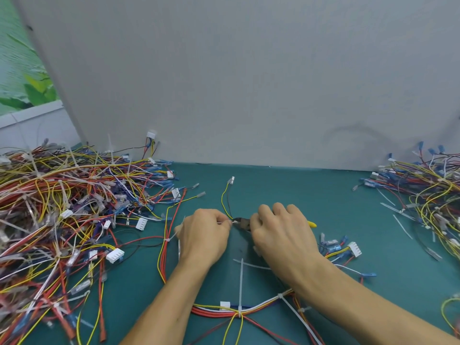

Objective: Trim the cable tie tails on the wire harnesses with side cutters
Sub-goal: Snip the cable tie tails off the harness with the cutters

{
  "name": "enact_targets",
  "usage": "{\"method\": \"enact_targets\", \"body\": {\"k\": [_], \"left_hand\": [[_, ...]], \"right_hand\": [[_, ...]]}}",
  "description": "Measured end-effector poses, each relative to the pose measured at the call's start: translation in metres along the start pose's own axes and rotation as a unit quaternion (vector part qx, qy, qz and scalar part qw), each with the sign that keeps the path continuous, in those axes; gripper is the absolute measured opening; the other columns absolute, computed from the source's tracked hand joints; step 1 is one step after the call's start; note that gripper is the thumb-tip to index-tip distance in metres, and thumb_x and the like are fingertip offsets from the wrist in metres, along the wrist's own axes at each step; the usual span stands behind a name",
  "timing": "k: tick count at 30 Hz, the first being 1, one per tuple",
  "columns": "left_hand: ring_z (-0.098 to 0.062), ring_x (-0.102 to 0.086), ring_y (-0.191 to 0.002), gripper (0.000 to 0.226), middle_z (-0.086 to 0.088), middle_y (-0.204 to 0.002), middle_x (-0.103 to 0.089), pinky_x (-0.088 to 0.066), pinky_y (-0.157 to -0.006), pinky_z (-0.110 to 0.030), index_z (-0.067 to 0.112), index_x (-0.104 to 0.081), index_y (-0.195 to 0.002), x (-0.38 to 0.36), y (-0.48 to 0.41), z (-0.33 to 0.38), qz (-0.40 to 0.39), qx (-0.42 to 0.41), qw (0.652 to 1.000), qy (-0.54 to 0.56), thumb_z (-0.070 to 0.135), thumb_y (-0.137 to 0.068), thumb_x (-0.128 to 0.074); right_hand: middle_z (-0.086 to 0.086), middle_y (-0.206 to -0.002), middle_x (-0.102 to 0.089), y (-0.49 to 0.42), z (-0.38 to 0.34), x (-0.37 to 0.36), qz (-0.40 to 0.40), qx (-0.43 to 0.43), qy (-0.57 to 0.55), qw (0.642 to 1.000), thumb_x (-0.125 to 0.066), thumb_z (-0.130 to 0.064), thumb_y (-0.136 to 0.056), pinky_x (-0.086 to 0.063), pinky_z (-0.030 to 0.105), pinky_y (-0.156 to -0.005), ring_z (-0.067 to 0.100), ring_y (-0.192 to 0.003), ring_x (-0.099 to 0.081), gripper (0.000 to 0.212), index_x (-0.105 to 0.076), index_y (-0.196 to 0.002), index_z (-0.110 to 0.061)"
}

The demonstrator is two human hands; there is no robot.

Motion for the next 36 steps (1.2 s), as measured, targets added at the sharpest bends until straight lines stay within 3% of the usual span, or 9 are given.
{"method": "enact_targets", "body": {"k": [11, 20, 26, 30, 34, 36], "left_hand": [[-0.025, -0.063, -0.099, 0.014, 0.008, -0.095, -0.073, -0.040, -0.080, -0.031, 0.032, -0.074, -0.085, 0.001, 0.000, 0.002, 0.005, 0.001, 1.000, -0.013, 0.037, -0.085, -0.061], [-0.023, -0.064, -0.097, 0.012, 0.015, -0.089, -0.072, -0.046, -0.088, -0.035, 0.030, -0.072, -0.078, 0.003, 0.001, 0.000, 0.016, 0.019, 0.998, 0.059, 0.040, -0.082, -0.067], [-0.020, -0.065, -0.091, 0.013, 0.012, -0.084, -0.073, -0.048, -0.085, -0.034, 0.028, -0.074, -0.077, 0.004, 0.001, -0.001, 0.025, 0.029, 0.995, 0.096, 0.041, -0.080, -0.071], [-0.021, -0.066, -0.089, 0.012, 0.010, -0.082, -0.073, -0.049, -0.085, -0.036, 0.028, -0.073, -0.075, 0.002, 0.000, -0.002, 0.022, 0.035, 0.993, 0.108, 0.039, -0.080, -0.071], [-0.021, -0.064, -0.092, 0.011, 0.011, -0.085, -0.073, -0.046, -0.081, -0.031, 0.028, -0.073, -0.079, 0.002, 0.000, -0.002, 0.026, 0.036, 0.995, 0.086, 0.038, -0.082, -0.070], [-0.022, -0.063, -0.094, 0.011, 0.012, -0.087, -0.072, -0.045, -0.083, -0.032, 0.028, -0.073, -0.080, 0.001, 0.000, -0.002, 0.026, 0.039, 0.996, 0.081, 0.038, -0.082, -0.070]], "right_hand": [[-0.001, -0.051, -0.051, 0.000, -0.003, 0.000, -0.021, 0.016, 0.010, 1.000, -0.085, -0.019, -0.039, -0.022, 0.027, -0.047, 0.020, -0.044, -0.050, 0.025, -0.063, -0.051, -0.017], [0.000, -0.047, -0.051, -0.001, 0.002, 0.000, -0.027, 0.010, -0.008, 1.000, -0.088, -0.018, -0.031, -0.021, 0.026, -0.045, 0.020, -0.040, -0.051, 0.031, -0.061, -0.047, -0.016], [0.000, -0.044, -0.050, -0.001, 0.004, -0.002, -0.034, 0.007, -0.021, 0.999, -0.089, -0.017, -0.027, -0.018, 0.024, -0.042, 0.019, -0.037, -0.050, 0.034, -0.061, -0.046, -0.017], [0.001, -0.047, -0.050, -0.001, 0.008, -0.003, -0.034, -0.004, -0.056, 0.998, -0.087, -0.018, -0.030, -0.017, 0.024, -0.042, 0.019, -0.037, -0.048, 0.033, -0.060, -0.048, -0.015], [0.005, -0.066, -0.057, 0.000, 0.011, -0.006, -0.047, 0.000, -0.057, 0.997, -0.081, -0.025, -0.054, -0.024, 0.029, -0.048, 0.023, -0.054, -0.055, 0.026, -0.065, -0.068, -0.011], [0.003, -0.059, -0.055, 0.000, 0.012, -0.004, -0.048, -0.013, -0.056, 0.997, -0.082, -0.022, -0.045, -0.022, 0.028, -0.045, 0.022, -0.047, -0.052, 0.025, -0.064, -0.059, -0.012]]}}
Point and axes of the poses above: each hand's wrist, its own y-axis away from the middle knuckle, its own x-axis out of the back of the hand, z = x × y, the point moved 7 cm from there along -y, towards the middle knuckle
